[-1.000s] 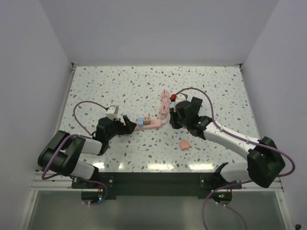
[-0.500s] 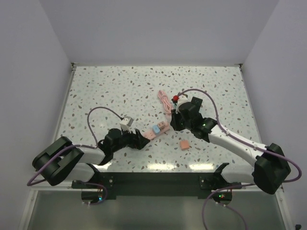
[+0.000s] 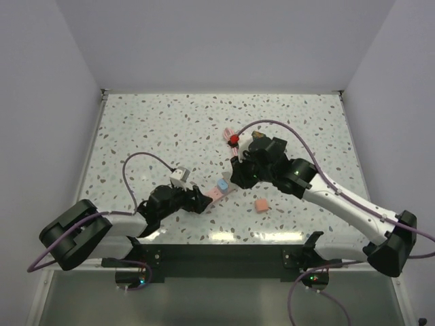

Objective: Insert the plug

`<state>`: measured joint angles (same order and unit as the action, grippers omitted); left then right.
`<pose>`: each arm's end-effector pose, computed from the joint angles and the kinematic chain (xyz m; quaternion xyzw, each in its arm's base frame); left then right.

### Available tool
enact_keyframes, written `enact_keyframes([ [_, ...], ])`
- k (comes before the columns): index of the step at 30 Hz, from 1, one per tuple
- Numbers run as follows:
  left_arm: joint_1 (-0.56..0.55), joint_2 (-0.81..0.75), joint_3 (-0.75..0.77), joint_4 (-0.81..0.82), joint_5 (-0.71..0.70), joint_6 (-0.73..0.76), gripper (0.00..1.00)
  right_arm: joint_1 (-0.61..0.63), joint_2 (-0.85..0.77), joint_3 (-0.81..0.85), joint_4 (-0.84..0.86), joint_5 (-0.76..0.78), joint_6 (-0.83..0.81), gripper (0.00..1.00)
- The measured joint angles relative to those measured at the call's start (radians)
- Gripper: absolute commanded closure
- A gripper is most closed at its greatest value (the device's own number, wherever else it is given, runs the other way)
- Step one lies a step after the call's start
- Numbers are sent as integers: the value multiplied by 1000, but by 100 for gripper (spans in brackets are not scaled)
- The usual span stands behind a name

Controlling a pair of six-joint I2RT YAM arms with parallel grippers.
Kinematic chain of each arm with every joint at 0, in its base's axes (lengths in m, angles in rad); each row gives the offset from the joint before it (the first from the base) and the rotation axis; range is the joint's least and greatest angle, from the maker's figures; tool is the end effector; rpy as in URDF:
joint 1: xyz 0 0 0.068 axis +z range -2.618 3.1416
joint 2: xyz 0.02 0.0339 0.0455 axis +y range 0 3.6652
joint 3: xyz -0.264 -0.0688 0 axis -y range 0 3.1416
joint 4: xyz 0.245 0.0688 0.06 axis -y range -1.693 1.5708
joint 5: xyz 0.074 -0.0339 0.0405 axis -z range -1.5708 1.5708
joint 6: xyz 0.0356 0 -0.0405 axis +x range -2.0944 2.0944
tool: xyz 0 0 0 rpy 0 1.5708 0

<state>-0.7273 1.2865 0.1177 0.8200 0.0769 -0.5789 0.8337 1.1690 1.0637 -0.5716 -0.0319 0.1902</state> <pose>0.1475 -0.1350 0.1275 0.0827 0.8146 -0.3733 0.4362 0.1686 0.1874 0.3218 -0.2917 0.8532 0.2242 0.3697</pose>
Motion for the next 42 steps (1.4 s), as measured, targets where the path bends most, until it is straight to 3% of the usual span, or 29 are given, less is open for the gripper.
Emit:
enact_keyframes([
  [6,0,-23,0,-56,-96,27,12,75,182,152,-87,-15,-29,100],
  [13,-1,-6,8,-82,-137,45,14,93,317,182,-146,-7,-31,100],
  [32,-1,8,31,-116,-145,71,27,143,476,266,-150,100,-35,100],
  [42,0,8,34,-122,-136,67,29,182,545,303,-152,172,-34,100],
])
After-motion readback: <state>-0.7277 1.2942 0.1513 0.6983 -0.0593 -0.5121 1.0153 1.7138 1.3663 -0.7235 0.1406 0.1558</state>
